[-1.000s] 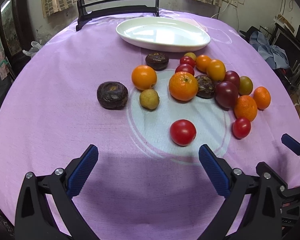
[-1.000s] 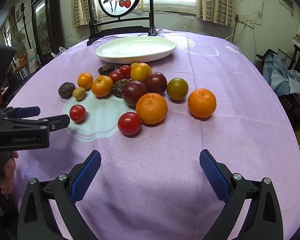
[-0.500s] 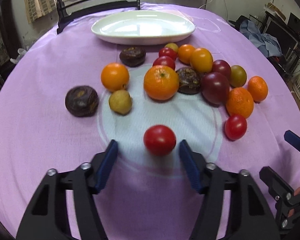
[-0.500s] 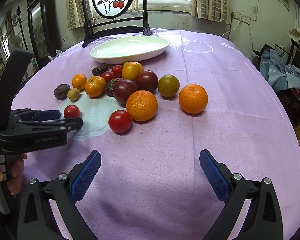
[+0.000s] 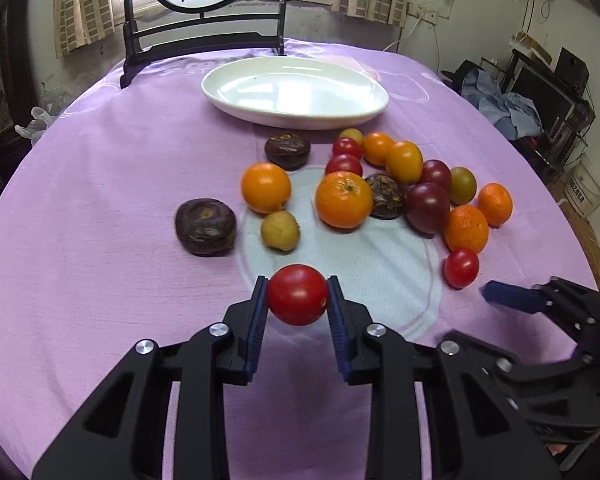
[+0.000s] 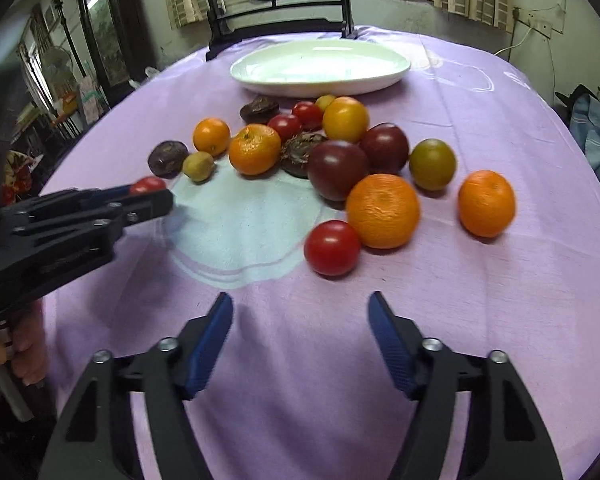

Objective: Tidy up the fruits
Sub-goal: 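Grasp a red cherry tomato with left tool while right tool grasps another, place both on plate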

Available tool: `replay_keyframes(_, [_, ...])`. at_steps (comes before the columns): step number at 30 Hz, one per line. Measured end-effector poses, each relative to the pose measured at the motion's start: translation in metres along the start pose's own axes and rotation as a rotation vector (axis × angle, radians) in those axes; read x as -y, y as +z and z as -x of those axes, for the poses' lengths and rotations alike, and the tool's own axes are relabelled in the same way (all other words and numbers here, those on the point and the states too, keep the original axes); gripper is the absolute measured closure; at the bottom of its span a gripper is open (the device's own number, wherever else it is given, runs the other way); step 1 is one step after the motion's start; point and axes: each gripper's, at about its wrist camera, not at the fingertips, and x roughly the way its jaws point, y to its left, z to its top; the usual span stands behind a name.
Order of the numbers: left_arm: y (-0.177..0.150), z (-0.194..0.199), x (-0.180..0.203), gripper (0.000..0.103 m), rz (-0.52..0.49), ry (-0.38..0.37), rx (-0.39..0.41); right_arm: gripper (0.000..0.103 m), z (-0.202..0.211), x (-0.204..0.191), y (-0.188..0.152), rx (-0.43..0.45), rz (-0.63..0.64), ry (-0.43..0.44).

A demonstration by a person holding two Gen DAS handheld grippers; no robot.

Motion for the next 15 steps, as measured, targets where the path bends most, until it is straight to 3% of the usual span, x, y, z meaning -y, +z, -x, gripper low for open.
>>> replay_keyframes(5, [-0.004, 0.004, -0.022, 0.075, 0.017, 0.007, 0.002, 0.056, -0.013, -0.002, 0.019, -0.005, -0.052, -0.065])
replay_keyframes(7, [-0.004, 0.003, -0.031, 0.075, 0.027, 0.014, -0.002, 0.073, -0.016, 0.0, 0.025, -0.003, -0.067, -0.093])
replay_keyframes(8, [-0.004, 0.003, -0.034, 0.075, 0.031, 0.018, -0.002, 0.074, -0.017, 0.001, 0.026, 0.0, -0.069, -0.12])
replay_keyframes(12, [-0.001, 0.003, -0.047, 0.075, 0.024, 0.033, -0.002, 0.075, -0.013, 0.003, 0.023, 0.005, -0.071, -0.097])
replay_keyframes(15, [0.012, 0.003, -0.05, 0.075, -0.002, 0.028, -0.006, 0.075, 0.004, 0.0, 0.019, 0.03, -0.043, -0.012])
